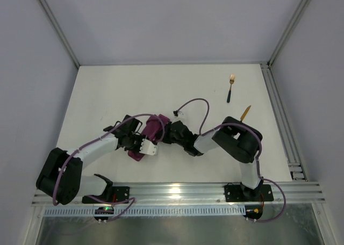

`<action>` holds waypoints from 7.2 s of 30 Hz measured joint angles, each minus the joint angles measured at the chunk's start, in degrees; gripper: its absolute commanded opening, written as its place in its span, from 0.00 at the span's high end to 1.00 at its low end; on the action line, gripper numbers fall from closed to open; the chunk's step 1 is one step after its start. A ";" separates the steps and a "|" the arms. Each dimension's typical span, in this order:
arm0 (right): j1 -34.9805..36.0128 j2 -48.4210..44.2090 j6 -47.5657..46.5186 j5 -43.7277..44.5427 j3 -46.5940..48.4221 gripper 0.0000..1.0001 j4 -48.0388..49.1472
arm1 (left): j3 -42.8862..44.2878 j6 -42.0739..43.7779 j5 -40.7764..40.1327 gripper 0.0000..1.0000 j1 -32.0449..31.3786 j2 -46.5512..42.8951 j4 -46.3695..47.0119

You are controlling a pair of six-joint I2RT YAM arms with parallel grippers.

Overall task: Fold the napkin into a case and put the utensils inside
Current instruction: Smooth out the smaller rectangle-folded napkin at the center of the board, then pick up the smaller rectangle-folded napkin from the center of the board.

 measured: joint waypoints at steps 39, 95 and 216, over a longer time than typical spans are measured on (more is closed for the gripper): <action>0.72 6.67 -8.70 -17.55 10.16 0.96 -2.45 | -1.22 -5.75 4.76 0.66 6.62 -2.84 0.22; -14.67 -20.06 -34.60 -9.18 11.10 0.50 -25.66 | -7.02 -7.93 -6.19 0.71 4.44 -3.19 15.76; -8.28 -15.98 -22.03 -10.40 -1.16 0.62 -27.87 | 10.12 -37.53 -9.70 0.80 -20.74 14.27 10.82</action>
